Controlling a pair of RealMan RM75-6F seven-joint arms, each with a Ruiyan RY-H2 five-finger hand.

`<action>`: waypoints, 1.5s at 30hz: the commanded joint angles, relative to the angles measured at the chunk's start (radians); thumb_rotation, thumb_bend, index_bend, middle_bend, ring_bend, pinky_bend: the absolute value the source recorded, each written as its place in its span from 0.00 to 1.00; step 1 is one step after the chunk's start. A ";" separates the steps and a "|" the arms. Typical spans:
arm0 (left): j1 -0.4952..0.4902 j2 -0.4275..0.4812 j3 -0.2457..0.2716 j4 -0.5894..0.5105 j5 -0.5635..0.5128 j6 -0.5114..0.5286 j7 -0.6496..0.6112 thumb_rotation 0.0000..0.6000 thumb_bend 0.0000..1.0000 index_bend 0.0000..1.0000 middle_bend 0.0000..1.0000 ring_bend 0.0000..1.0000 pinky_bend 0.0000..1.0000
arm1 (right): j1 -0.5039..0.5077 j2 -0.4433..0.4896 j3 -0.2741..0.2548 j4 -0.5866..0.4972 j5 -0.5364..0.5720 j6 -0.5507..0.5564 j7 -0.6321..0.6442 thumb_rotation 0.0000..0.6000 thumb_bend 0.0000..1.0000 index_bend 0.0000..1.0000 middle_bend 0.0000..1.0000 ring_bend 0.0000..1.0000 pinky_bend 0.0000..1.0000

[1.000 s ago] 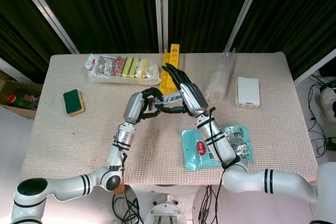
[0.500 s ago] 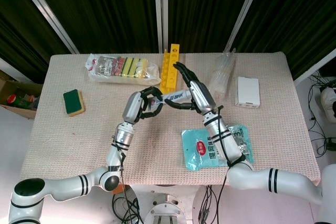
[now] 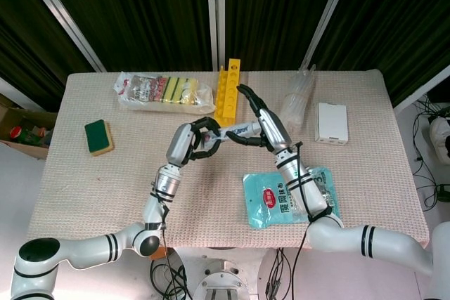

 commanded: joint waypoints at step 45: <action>0.002 0.003 -0.026 -0.006 0.007 -0.001 -0.179 1.00 0.42 0.85 0.94 0.78 0.82 | -0.029 -0.162 0.043 0.152 -0.202 0.125 0.543 0.37 0.00 0.00 0.00 0.00 0.00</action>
